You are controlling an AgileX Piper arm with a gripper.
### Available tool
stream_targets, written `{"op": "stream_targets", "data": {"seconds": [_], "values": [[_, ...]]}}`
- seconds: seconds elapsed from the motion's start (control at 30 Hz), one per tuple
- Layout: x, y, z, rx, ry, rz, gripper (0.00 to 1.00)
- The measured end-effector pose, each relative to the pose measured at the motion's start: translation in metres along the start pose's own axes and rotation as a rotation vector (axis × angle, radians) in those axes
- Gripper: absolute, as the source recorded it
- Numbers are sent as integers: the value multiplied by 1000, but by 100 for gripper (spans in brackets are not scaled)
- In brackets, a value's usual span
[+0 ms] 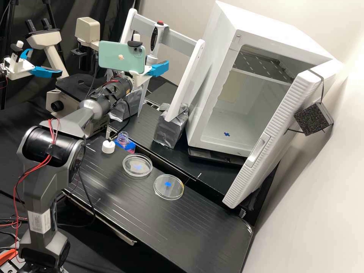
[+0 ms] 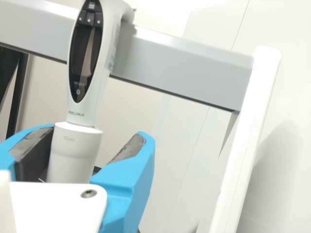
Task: Use the pipette
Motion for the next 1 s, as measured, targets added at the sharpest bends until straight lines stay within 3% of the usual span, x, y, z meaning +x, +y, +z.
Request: {"op": "stream_targets", "data": {"seconds": [1.0], "values": [[0,-1,0,7,0,-6,0]]}}
